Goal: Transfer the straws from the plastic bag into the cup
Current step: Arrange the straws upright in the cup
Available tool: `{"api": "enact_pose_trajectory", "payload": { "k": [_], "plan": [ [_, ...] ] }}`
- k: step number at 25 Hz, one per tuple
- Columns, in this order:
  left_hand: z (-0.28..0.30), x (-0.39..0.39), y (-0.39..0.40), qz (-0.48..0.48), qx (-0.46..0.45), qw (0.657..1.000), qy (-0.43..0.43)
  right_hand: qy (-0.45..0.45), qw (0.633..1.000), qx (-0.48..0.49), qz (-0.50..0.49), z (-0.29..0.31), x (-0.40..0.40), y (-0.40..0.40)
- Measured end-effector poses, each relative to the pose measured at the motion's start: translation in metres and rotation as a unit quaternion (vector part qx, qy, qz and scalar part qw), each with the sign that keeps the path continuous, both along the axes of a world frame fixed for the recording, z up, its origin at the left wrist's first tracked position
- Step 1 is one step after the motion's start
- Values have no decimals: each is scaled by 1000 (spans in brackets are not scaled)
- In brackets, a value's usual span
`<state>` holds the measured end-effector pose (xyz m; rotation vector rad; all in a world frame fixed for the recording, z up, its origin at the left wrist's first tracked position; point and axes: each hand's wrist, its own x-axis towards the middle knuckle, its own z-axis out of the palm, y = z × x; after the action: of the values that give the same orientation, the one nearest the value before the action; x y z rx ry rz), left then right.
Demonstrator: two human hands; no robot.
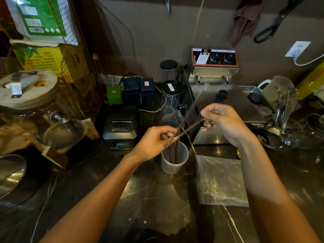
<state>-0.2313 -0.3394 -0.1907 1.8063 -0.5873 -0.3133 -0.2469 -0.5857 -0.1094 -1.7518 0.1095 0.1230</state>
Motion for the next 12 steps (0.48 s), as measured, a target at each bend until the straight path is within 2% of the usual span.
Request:
{"api": "enact_pose_trajectory", "payload": {
  "k": [5,8,12],
  "plan": [
    [7,3,0,85,-34,996,-18,-36,999,5,14,27,-1,-7],
    [14,8,-2,111,-46,992,-27,-29,994,49,97,52,-3,-13],
    [22,14,-9,117,-71,990,-20,-4,983,27,179,65,-1,-12]
  ]
}}
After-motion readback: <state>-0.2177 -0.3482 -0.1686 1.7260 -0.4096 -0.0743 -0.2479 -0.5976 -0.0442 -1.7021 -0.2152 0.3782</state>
